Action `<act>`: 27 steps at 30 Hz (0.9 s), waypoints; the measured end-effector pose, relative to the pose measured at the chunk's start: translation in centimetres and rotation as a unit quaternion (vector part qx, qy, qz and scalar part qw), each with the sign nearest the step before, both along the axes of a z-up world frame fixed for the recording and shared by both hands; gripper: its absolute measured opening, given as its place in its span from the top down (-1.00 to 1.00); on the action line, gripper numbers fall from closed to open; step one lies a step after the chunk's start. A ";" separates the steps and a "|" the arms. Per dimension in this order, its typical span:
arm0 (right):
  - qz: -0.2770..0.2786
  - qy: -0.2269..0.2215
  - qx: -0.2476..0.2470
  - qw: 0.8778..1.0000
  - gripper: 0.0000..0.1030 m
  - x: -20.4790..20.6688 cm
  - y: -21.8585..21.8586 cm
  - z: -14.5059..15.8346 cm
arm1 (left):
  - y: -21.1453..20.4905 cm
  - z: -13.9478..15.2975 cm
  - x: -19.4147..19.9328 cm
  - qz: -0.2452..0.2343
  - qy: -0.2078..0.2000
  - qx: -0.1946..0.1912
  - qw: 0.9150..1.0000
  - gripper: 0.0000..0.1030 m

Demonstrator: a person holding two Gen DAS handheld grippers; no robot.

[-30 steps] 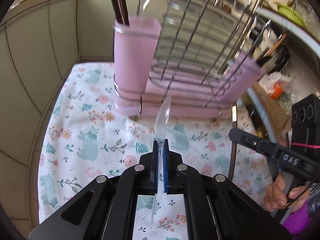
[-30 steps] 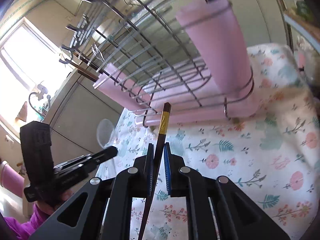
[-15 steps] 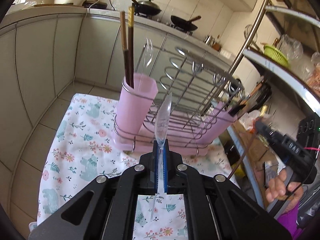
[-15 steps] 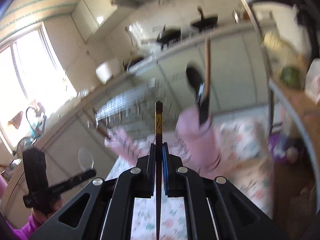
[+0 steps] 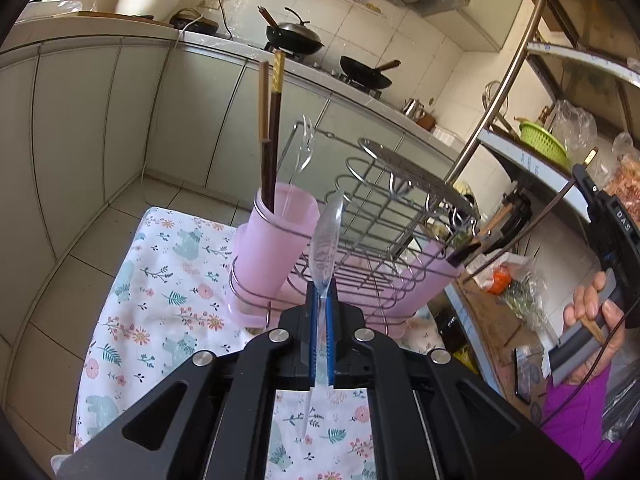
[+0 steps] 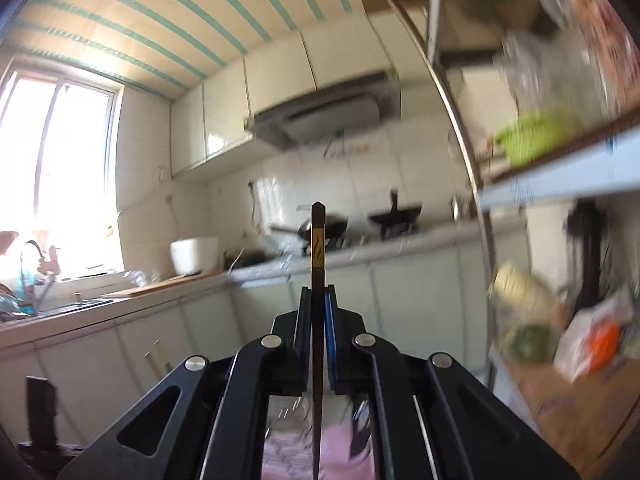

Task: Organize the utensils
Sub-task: 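Lift the clear spoon with left gripper while right lifts the chopstick above the pink cups, then lower the chopstick into a pink cup with right gripper while left lowers the spoon into the other cup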

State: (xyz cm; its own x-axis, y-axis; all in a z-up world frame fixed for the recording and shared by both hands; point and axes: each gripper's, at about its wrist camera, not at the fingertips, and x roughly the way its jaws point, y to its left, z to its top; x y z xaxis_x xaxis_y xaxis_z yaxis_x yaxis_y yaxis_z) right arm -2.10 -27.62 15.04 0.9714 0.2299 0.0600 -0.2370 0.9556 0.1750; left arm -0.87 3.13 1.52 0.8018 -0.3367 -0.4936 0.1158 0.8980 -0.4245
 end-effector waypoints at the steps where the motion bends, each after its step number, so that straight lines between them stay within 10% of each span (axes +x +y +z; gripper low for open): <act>1: -0.007 -0.011 -0.005 1.000 0.89 0.2 0.2 0.4 | 0.1 0.1 0.0 0.001 -0.001 -0.001 1.000 0.95; 9: -0.016 0.032 -0.048 0.998 0.89 4.5 1.9 -1.5 | 0.4 1.5 0.7 0.012 -0.027 -0.011 0.999 0.95; 20: 0.021 0.120 -0.042 0.992 0.88 6.1 2.2 -7.8 | 0.2 7.6 2.3 0.094 -0.180 -0.015 0.979 0.95; 27: 0.029 0.133 -0.027 0.990 0.88 6.4 1.5 -9.0 | -2.5 6.9 5.4 0.139 -0.218 0.062 0.964 0.95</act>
